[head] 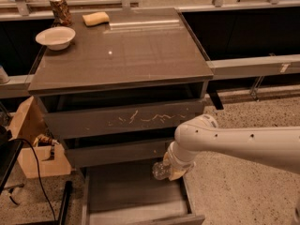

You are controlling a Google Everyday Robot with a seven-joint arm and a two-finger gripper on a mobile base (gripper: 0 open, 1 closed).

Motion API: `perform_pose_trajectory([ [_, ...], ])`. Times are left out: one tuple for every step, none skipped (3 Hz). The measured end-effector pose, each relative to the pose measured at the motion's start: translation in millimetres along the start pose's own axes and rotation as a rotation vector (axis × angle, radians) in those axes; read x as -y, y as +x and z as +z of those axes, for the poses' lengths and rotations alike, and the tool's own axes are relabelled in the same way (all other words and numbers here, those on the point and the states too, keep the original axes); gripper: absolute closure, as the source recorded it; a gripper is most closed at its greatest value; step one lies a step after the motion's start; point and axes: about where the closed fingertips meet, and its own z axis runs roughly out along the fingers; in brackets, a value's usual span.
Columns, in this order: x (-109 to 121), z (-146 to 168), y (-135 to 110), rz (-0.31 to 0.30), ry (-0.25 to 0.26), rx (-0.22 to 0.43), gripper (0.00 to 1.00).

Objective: Place water bottle into bottom drawer

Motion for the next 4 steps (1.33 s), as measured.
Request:
perform_pose_trajectory([
  [7.6,27.8,1.7,-0.016,0.015,0.035,1.00],
  [12.2,55.3,4.0,-0.030,0.014,0.031,1.00],
  [14.2,82.1,4.8,-0.049,0.013,0.015,1.00],
  [15.4,103.9,6.9,-0.060,0.014,0.030,1.00],
])
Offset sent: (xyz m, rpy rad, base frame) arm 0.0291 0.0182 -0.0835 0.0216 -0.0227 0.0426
